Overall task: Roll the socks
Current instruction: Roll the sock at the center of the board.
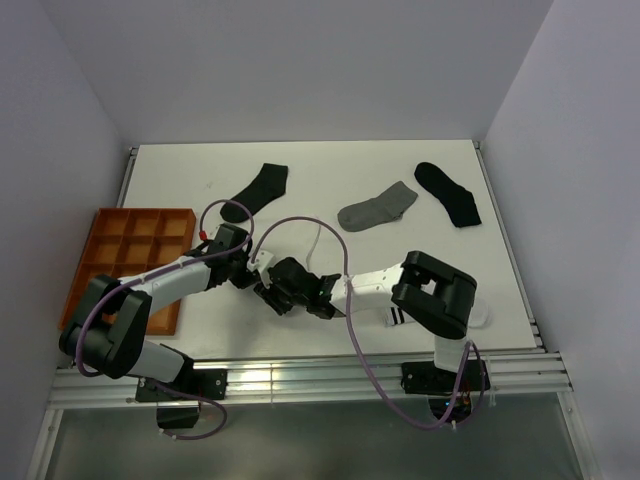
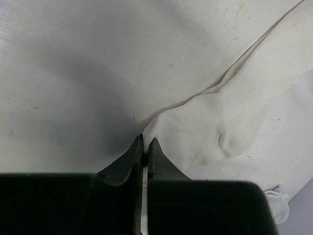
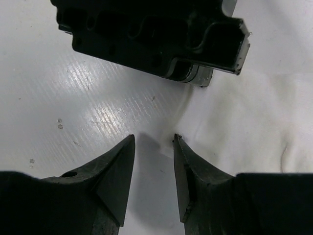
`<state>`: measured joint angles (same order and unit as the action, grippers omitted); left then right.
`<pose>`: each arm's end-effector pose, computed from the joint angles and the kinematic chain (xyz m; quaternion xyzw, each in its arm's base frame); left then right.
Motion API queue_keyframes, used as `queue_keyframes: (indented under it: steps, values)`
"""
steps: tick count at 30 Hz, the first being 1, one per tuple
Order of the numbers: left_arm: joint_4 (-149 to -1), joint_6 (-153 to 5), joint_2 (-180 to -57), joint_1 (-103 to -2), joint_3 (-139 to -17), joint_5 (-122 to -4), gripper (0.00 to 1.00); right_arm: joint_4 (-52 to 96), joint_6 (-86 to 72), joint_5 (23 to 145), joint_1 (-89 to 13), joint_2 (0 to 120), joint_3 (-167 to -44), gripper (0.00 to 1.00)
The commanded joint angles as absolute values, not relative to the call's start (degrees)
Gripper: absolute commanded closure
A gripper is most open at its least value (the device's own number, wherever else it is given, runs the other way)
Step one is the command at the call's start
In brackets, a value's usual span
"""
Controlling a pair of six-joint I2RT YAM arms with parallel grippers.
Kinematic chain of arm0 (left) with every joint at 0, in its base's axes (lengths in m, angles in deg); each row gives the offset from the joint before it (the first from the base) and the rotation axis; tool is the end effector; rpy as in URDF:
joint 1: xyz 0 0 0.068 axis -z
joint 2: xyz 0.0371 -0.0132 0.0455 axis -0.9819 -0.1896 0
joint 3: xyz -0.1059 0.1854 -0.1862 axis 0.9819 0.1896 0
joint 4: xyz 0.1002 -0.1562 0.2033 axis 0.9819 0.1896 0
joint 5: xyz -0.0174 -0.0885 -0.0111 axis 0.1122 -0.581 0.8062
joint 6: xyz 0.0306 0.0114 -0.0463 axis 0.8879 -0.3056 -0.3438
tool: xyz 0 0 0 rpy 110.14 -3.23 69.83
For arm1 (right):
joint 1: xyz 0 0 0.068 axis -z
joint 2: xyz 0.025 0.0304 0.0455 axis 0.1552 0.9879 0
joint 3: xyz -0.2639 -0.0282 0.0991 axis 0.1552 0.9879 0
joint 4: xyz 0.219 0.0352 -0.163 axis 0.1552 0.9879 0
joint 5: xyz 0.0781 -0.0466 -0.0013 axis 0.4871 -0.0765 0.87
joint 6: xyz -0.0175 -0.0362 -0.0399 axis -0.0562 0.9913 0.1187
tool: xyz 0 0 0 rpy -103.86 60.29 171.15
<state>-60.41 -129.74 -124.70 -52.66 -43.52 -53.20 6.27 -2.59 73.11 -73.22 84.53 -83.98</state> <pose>0.2431 -0.1198 0.1512 -0.3368 0.8978 -0.1994 0.2019 0.1733 0.3550 0.1457 -0.4487 0.7712 0.2287 0.3894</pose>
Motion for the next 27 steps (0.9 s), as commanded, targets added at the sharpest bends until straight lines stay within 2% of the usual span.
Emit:
queue_keyframes:
  steps: [1, 15, 27]
  values:
    - [-59.45, -130.52, -125.02, -52.44, -45.68, -53.95, 1.00, 5.69, -3.33, 72.21, -73.18, 86.44, -86.52, 0.55]
    - [-58.66, -130.08, -125.20, -52.44, -45.51, -53.95, 1.00, 5.60, -3.78, 64.48, -73.26, 82.23, -85.12, 0.55]
    - [-57.52, -129.64, -125.54, -52.44, -46.03, -53.60, 1.00, 5.69, -3.16, 66.14, -73.53, 85.47, -85.91, 0.56]
